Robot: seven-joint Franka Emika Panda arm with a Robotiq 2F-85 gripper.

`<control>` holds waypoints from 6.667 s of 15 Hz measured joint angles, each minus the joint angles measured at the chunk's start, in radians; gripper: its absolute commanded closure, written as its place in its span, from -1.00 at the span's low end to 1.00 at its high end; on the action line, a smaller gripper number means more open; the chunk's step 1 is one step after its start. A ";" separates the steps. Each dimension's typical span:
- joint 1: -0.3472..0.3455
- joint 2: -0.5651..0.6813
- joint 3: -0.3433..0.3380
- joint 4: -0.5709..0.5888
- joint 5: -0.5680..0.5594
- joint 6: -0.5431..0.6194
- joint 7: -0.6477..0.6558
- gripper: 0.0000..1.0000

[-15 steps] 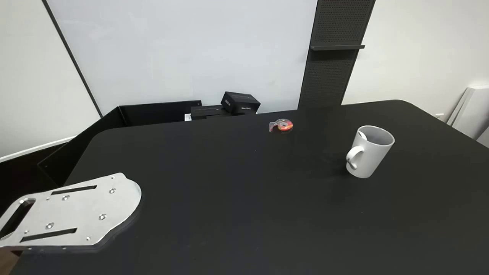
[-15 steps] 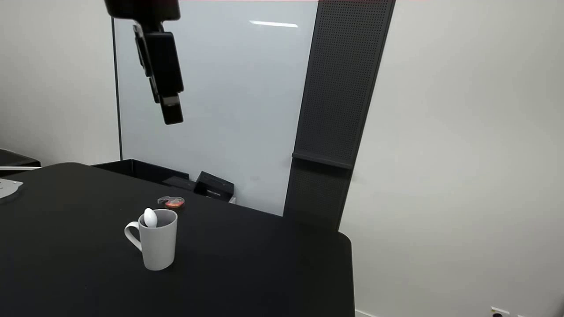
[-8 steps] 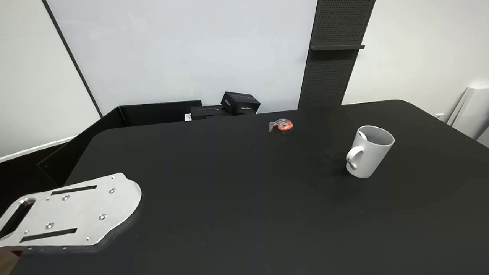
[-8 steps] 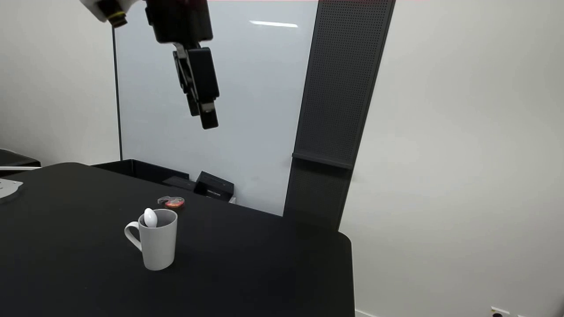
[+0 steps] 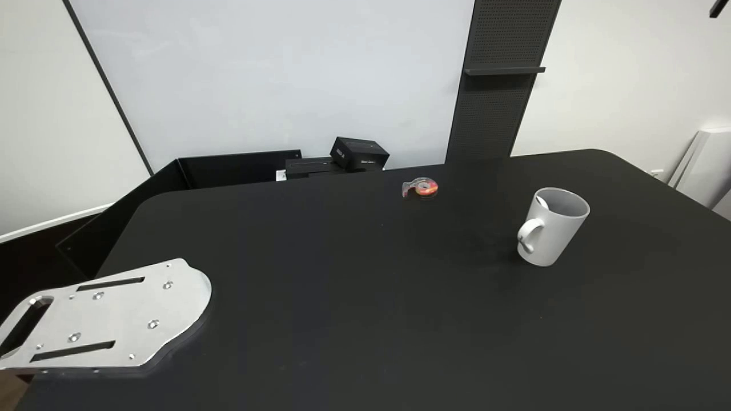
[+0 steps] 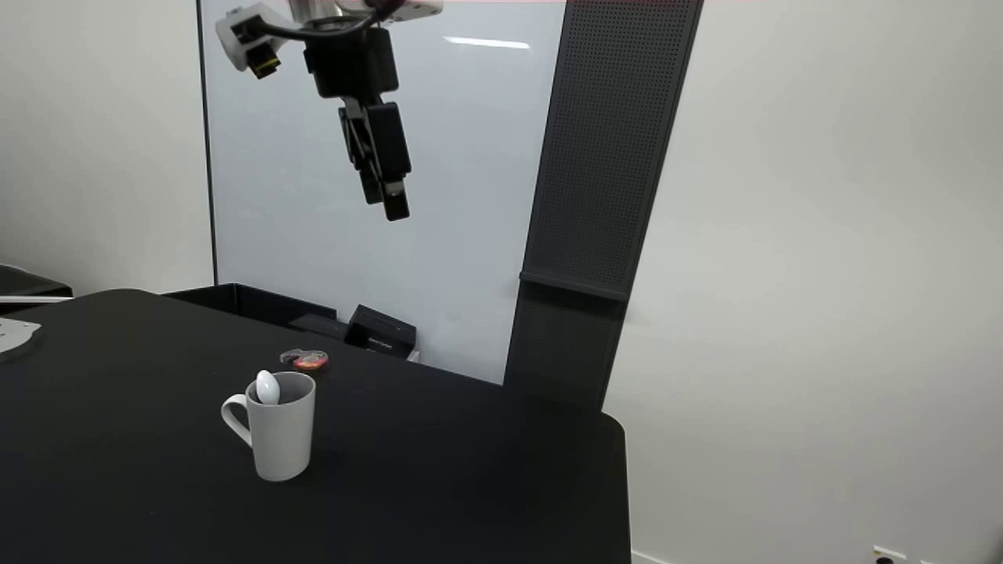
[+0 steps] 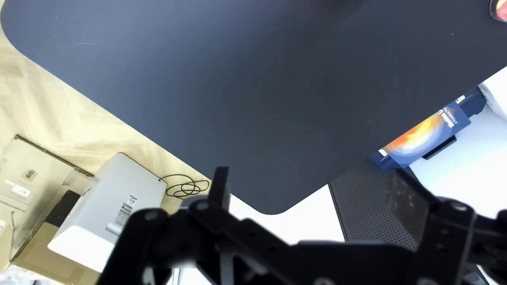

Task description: Remove the white spoon from the grey mug and place it on the table

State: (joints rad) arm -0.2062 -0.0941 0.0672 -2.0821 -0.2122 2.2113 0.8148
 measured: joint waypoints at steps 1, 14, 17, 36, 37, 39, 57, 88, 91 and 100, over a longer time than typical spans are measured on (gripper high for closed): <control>0.012 0.022 -0.003 0.024 -0.003 -0.004 0.011 -1.00; 0.164 0.210 -0.041 0.220 0.003 -0.062 0.044 -1.00; 0.192 0.230 -0.041 0.243 0.016 -0.063 0.044 -1.00; 0.232 0.250 -0.041 0.251 0.099 -0.071 0.006 -1.00; 0.243 0.258 -0.040 0.251 0.092 -0.087 0.013 -1.00; 0.273 0.277 -0.039 0.251 0.062 -0.115 0.035 -1.00; 0.381 0.439 -0.048 0.279 -0.122 -0.070 0.071 -1.00; 0.419 0.531 -0.064 0.157 -0.123 0.096 0.047 -1.00; 0.420 0.544 -0.072 0.157 -0.123 0.108 0.045 -1.00; 0.421 0.561 -0.085 0.157 -0.123 0.111 0.030 -0.19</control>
State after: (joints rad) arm 0.2148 0.4674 -0.0180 -1.9249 -0.3350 2.3225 0.8451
